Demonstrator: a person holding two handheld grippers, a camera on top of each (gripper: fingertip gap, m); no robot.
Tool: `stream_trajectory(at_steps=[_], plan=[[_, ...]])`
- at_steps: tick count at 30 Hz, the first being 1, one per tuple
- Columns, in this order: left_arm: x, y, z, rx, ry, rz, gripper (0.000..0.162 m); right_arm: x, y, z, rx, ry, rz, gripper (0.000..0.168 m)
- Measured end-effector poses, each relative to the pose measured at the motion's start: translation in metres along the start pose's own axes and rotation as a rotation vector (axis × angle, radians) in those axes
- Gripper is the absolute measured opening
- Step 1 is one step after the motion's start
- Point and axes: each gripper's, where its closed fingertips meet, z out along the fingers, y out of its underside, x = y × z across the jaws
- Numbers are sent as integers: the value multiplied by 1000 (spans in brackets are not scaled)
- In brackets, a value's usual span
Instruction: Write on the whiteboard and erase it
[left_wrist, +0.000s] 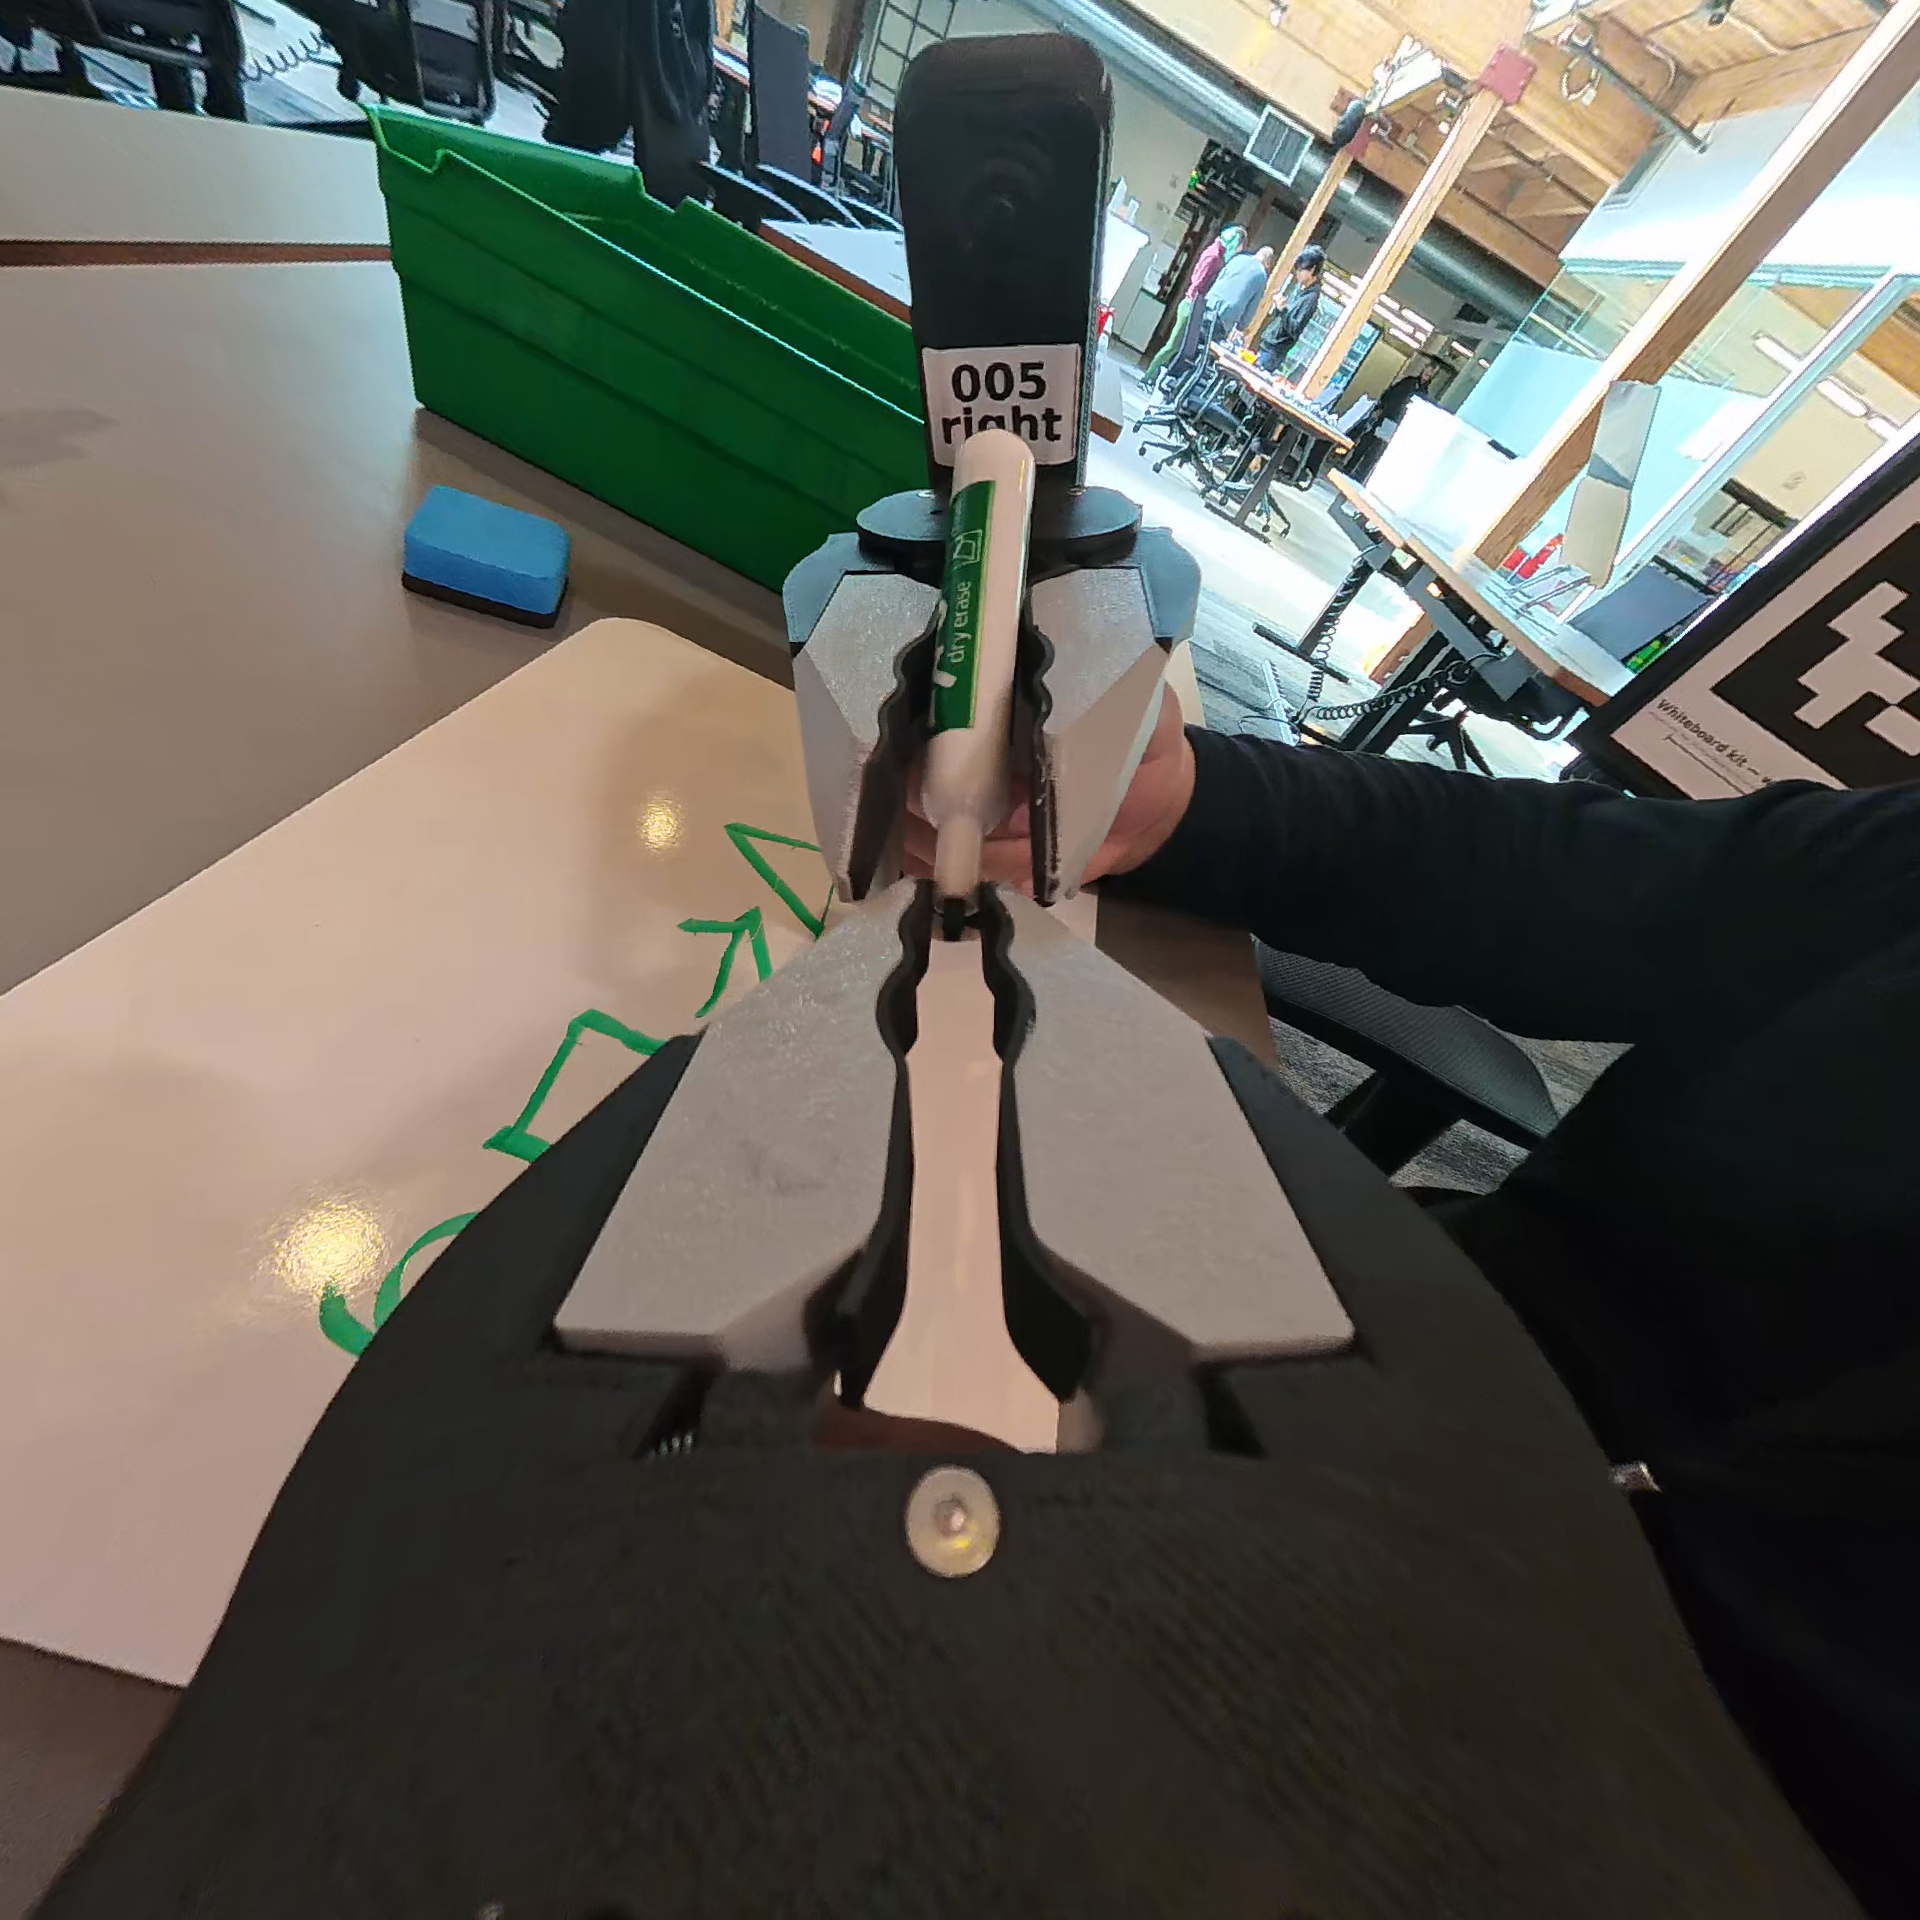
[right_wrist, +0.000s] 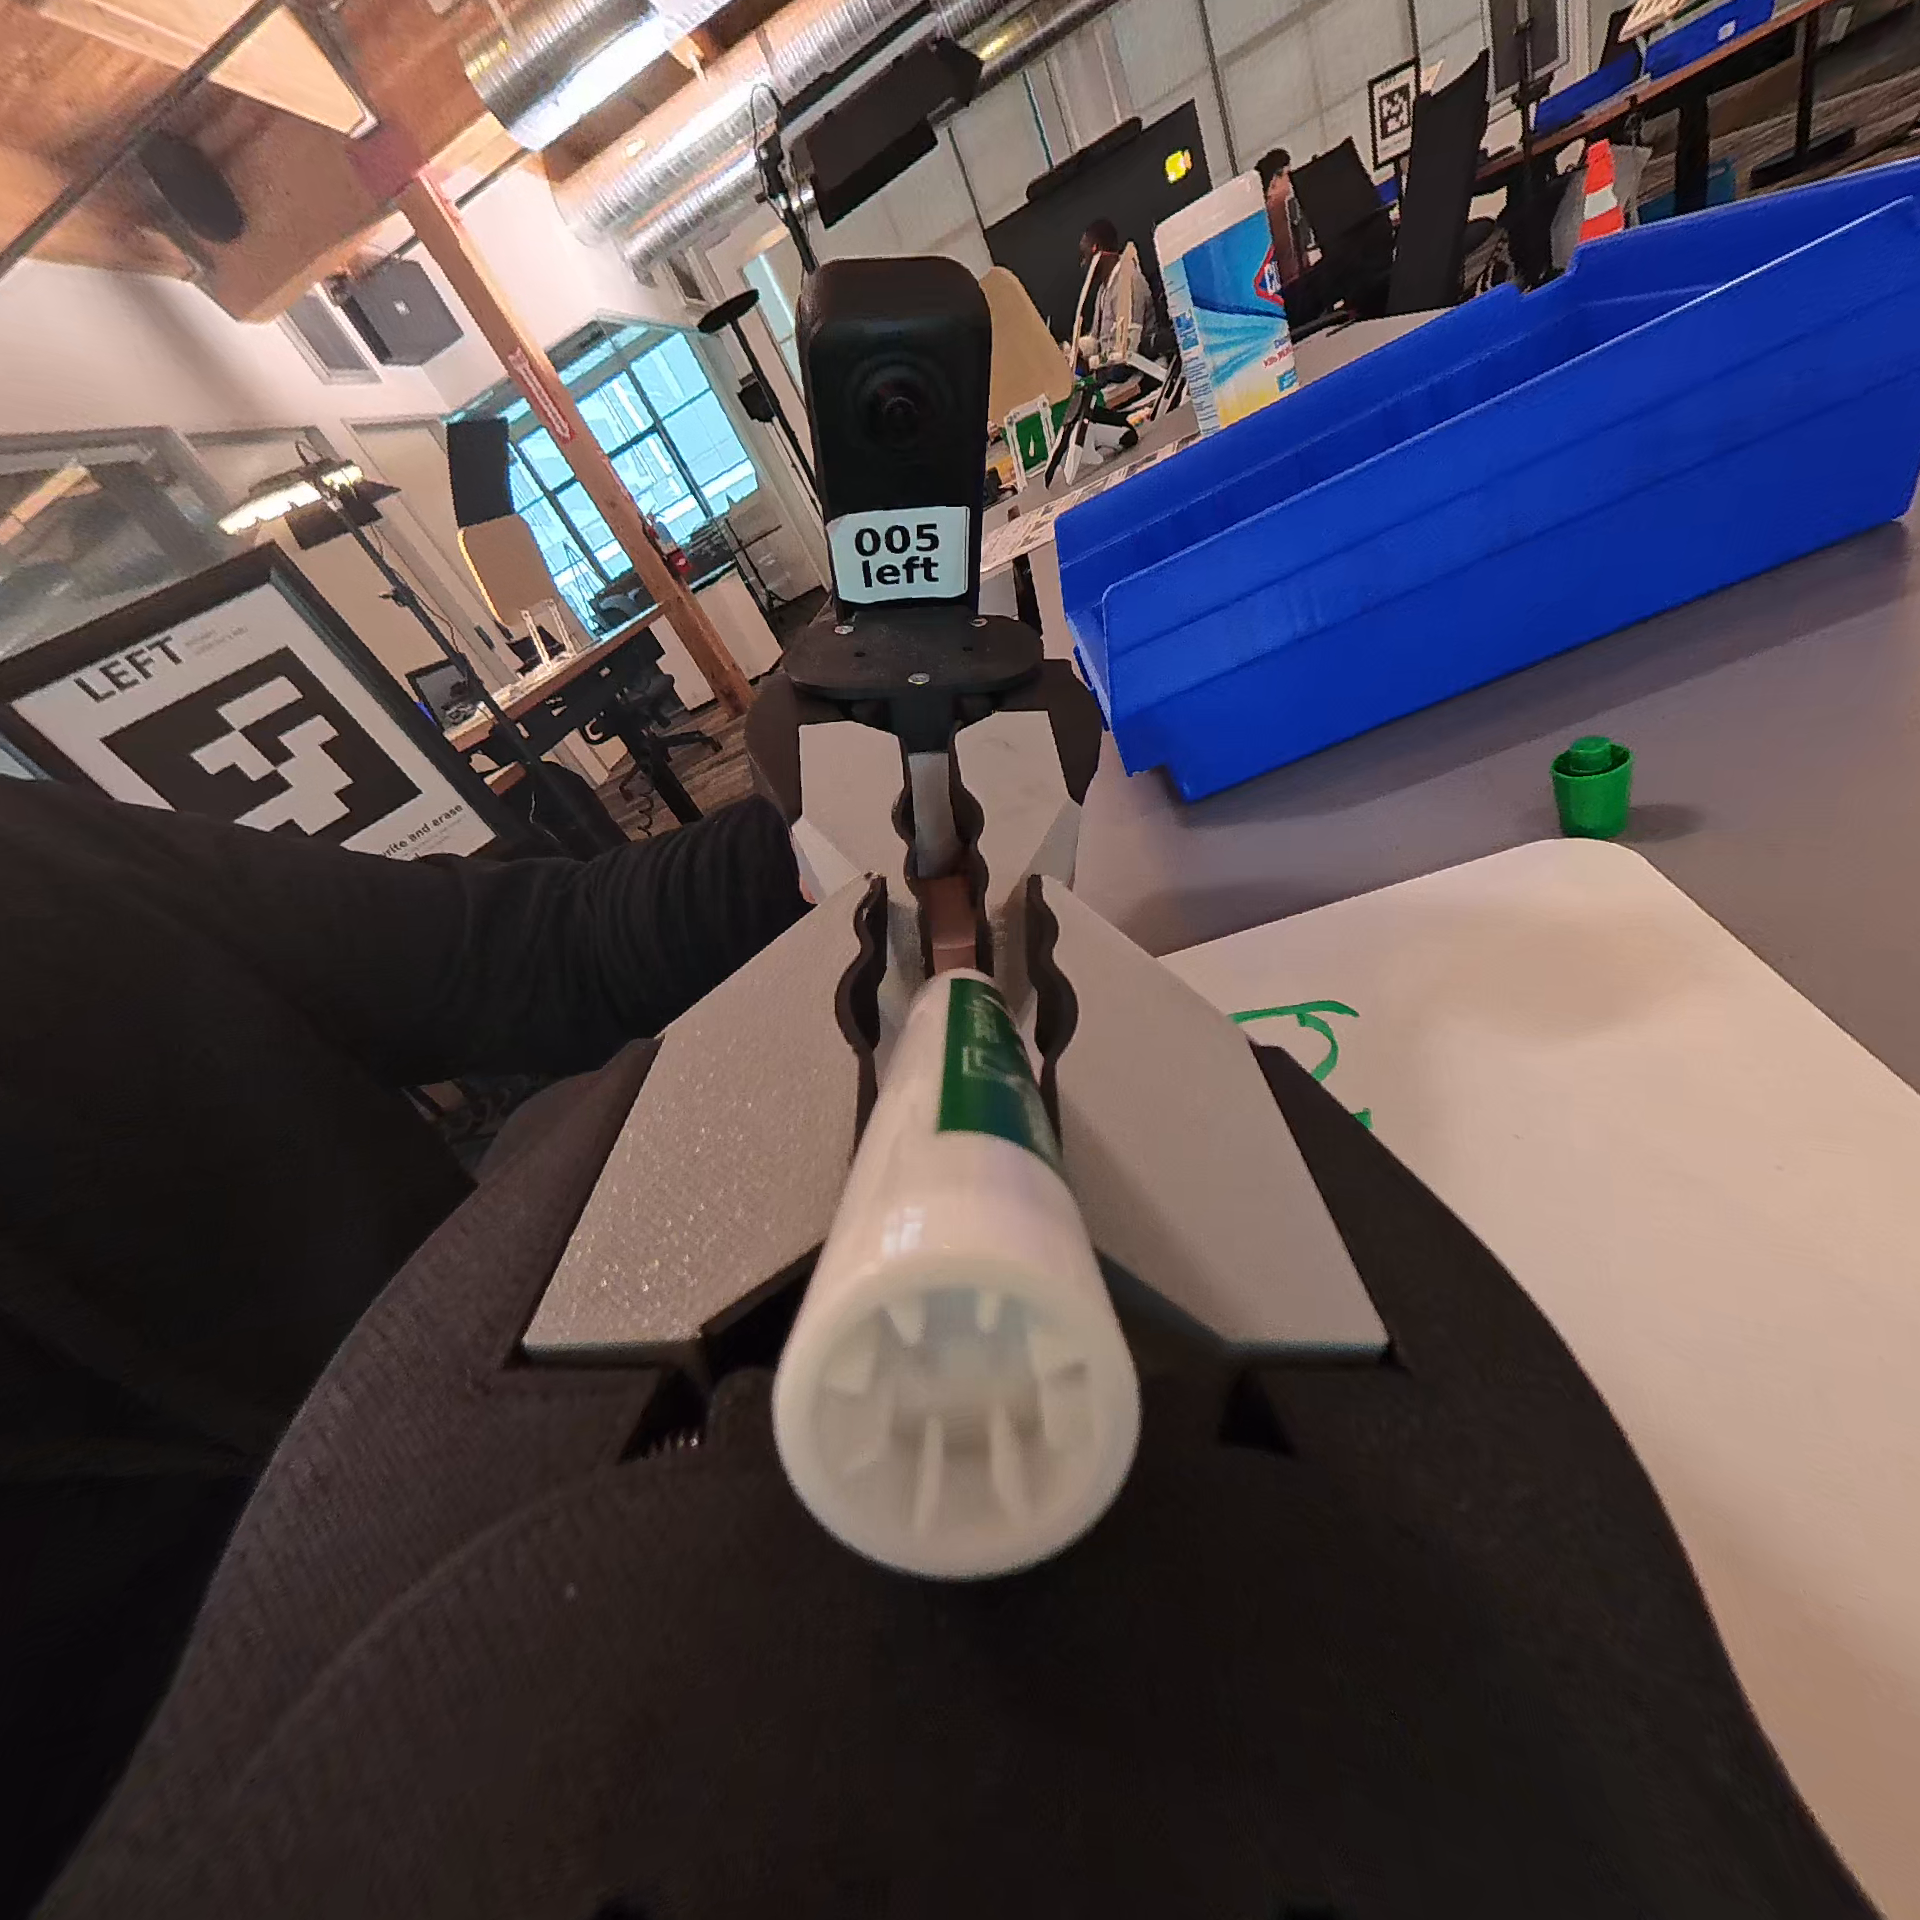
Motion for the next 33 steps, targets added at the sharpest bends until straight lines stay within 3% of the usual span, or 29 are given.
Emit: stream_trajectory(at_steps=[18, 25, 33], plan=[[-7, -12, -14, 63, 3, -25, 6, 13, -9, -17, 45, 61, 30, 27], [-9, -24, -23, 125, 14, -48, 6, 9, -6, -16, 24, 48, 12, 21], [-8, -17, -20, 85, 17, -48, 6, 10, -11, -19, 61, 40, 43, 20]])
